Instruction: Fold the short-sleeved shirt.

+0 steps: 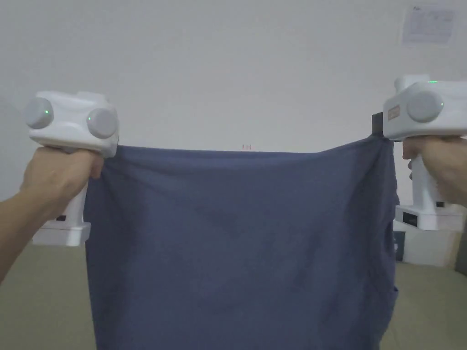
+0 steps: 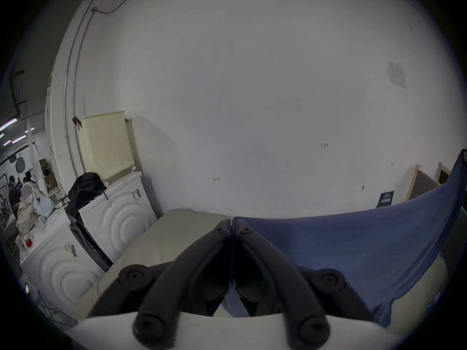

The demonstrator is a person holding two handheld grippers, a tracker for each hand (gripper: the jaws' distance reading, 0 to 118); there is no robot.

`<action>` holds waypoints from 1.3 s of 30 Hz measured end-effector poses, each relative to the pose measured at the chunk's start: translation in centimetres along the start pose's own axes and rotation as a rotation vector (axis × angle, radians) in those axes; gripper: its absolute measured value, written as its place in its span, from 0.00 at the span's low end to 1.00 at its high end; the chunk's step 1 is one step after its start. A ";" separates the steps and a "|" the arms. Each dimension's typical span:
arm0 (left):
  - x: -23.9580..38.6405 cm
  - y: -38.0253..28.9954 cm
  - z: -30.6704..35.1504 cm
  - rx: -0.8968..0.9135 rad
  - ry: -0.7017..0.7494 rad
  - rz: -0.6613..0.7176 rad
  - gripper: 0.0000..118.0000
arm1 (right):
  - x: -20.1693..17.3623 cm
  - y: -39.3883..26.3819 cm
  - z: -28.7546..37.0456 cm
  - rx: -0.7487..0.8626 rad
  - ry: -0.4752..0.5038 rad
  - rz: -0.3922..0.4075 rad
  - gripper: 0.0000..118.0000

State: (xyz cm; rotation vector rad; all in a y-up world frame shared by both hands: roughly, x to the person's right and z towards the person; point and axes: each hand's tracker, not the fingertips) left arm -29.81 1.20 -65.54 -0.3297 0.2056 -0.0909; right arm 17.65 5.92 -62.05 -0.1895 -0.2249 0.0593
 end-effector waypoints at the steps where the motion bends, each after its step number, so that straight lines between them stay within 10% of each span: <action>1: 0.3 -1.0 -0.7 -0.024 0.004 -0.021 0.02 | 0.0 -1.2 -0.7 -0.021 0.004 0.005 0.08; 13: 2.9 -15.8 -5.8 -0.193 -0.038 -0.070 0.02 | 0.4 -17.3 -4.1 -0.222 0.004 0.015 0.08; 39: -6.2 -39.0 16.0 -0.401 -0.176 -0.060 0.02 | 5.0 -39.8 24.3 -0.440 0.135 -0.033 0.08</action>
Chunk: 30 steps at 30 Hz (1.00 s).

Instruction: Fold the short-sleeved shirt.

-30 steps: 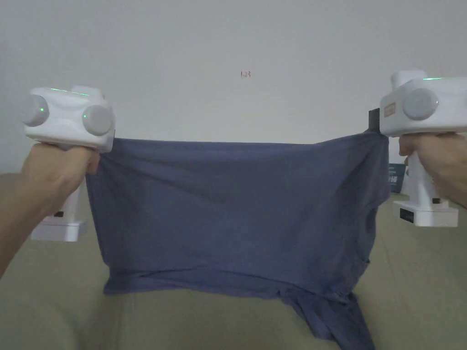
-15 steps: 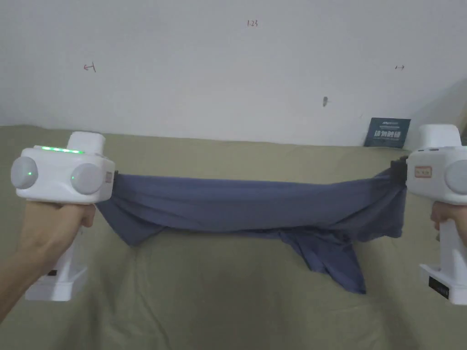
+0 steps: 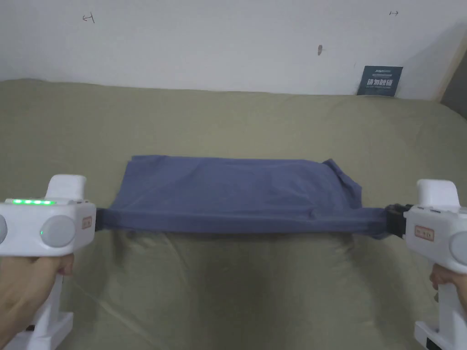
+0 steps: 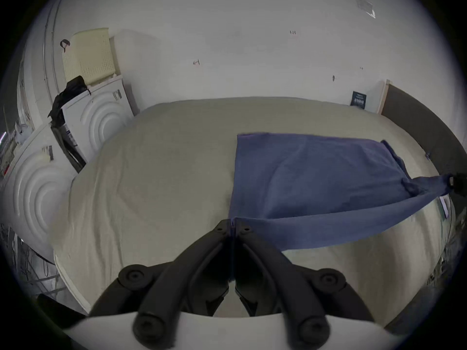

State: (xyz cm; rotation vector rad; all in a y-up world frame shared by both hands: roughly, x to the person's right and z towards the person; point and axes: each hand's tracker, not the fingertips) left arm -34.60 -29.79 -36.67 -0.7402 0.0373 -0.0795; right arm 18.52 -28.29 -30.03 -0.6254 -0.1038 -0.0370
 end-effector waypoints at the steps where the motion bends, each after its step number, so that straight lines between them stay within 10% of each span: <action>1: -0.1 -0.9 0.6 -0.002 -0.002 -0.002 0.02 | 0.1 -0.8 0.6 -0.003 0.002 -0.008 0.08; 25: -1.7 -11.2 3.5 -0.146 -0.075 0.044 0.03 | 1.4 -12.8 3.3 -0.196 0.015 -0.060 0.12; 27: -1.4 -11.5 3.7 -0.152 -0.072 0.055 0.22 | 1.2 -13.0 3.5 -0.207 0.016 -0.066 0.44; 29: -1.5 -11.6 3.7 -0.166 -0.073 0.053 0.88 | 1.2 -13.1 3.5 -0.222 -0.010 -0.060 1.00; 30: -1.6 -11.9 3.8 -0.169 -0.065 0.055 1.00 | 1.1 -13.1 4.1 -0.222 -0.008 -0.055 0.95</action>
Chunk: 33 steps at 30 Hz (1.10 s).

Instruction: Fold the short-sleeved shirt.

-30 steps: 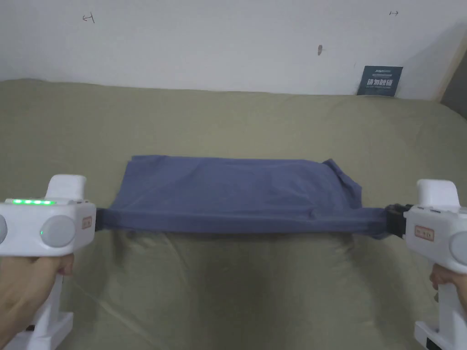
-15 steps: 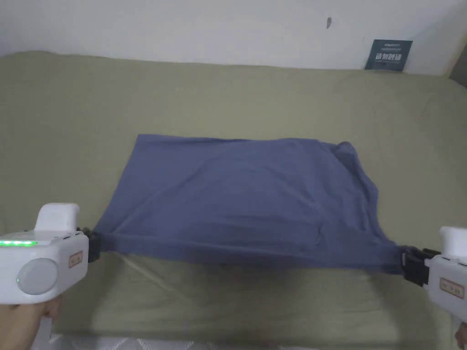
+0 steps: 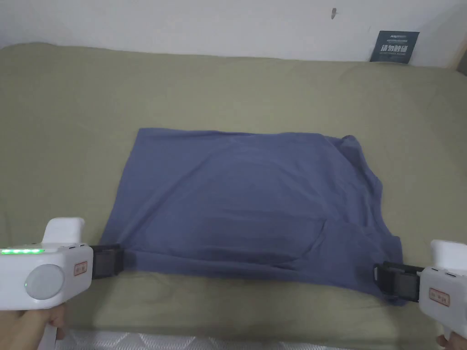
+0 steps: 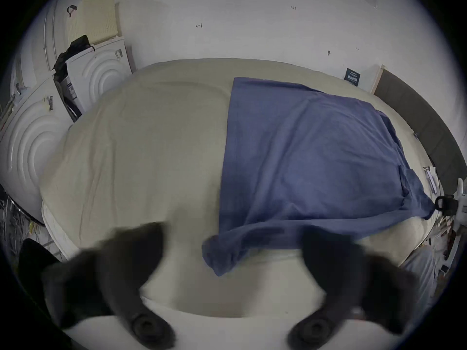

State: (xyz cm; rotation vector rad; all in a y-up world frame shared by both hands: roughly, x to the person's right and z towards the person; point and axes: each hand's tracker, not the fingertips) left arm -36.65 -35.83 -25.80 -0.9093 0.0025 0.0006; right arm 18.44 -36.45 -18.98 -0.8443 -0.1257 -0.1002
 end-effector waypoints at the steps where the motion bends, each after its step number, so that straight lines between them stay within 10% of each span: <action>1: -0.1 -0.2 0.5 0.021 0.013 0.002 1.00 | -0.3 -0.2 1.0 0.038 0.007 0.012 0.91; 6: -0.3 -0.3 2.8 0.074 0.022 0.014 0.90 | -0.6 -0.1 2.0 0.081 -0.001 -0.009 0.89; 9: -0.5 -0.7 3.8 0.077 -0.001 0.042 0.08 | -0.3 -0.5 3.0 0.105 -0.002 -0.019 0.20; 10: -0.5 -0.9 3.7 0.074 0.003 0.038 0.00 | -0.2 -0.6 2.9 0.105 -0.007 -0.021 0.11; 21: -1.2 -1.3 2.6 0.037 -0.013 0.071 0.01 | -0.4 -1.4 3.6 0.079 -0.006 -0.039 0.08; 22: -1.2 -1.1 2.5 0.042 -0.005 0.066 0.14 | -0.4 -1.3 3.6 0.079 -0.007 -0.034 0.08; 25: -1.5 -0.6 1.2 0.009 0.007 0.067 1.00 | -0.2 -1.3 3.1 0.073 -0.005 -0.040 0.08; 30: -1.4 0.5 -0.3 -0.039 0.003 0.025 0.93 | 0.2 -1.4 2.4 0.056 -0.004 -0.043 0.08; 33: -1.1 0.5 -1.7 -0.074 0.005 0.019 0.63 | 0.4 -1.6 1.5 0.040 -0.006 -0.040 0.08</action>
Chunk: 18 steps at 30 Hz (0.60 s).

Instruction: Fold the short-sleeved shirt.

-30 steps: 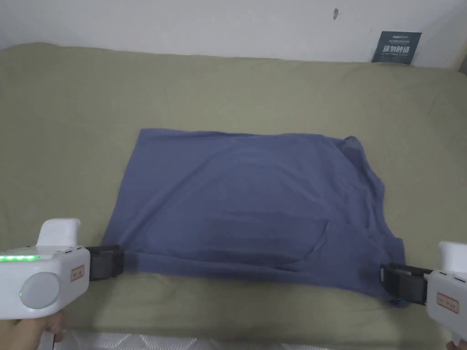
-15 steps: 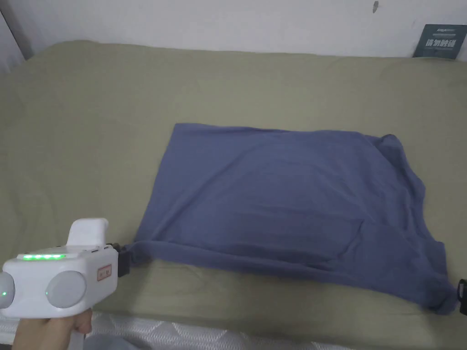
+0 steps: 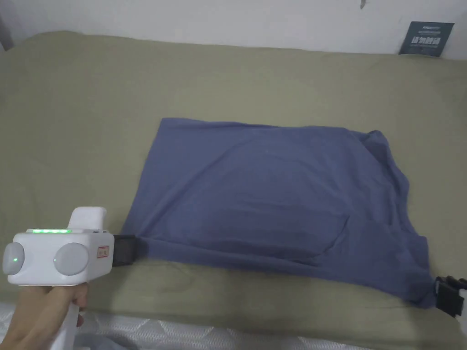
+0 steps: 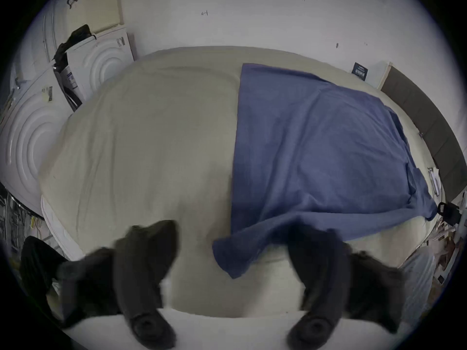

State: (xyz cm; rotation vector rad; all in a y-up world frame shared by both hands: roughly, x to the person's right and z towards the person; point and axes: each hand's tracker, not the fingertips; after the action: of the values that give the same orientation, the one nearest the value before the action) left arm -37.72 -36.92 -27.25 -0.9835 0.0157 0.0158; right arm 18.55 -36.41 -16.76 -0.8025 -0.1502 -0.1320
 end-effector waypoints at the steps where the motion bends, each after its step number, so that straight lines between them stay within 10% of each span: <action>1: 0.1 0.2 0.0 -0.007 -0.007 0.002 0.30 | 0.1 0.0 -0.2 -0.004 0.000 0.001 0.08; 2: 0.2 0.3 0.2 -0.008 -0.021 0.006 0.03 | 0.2 0.0 -0.4 -0.013 0.001 0.003 0.08; 5: 0.9 -0.1 0.4 -0.017 -0.043 0.007 0.03 | -0.1 0.0 -0.6 -0.020 0.012 0.014 0.14; 6: 1.1 -0.2 0.6 -0.013 -0.039 -0.006 0.03 | -0.1 0.1 -0.7 -0.020 0.015 0.020 0.31; 8: 1.5 -0.1 1.0 -0.005 -0.025 -0.027 0.03 | -0.2 0.5 -0.8 -0.028 0.031 0.018 0.95; 16: 0.8 0.4 1.0 -0.001 -0.035 0.005 0.03 | -0.7 0.1 -3.4 -0.140 0.031 0.057 0.89; 18: 0.8 0.4 0.9 -0.005 -0.036 0.010 0.03 | -0.1 0.4 -3.8 -0.160 0.041 0.030 0.68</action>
State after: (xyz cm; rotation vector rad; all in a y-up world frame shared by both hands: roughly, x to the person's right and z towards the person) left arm -36.95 -35.96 -27.09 -0.9877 -0.0129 0.0427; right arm 18.86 -38.91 -19.66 -0.9603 -0.0896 -0.1328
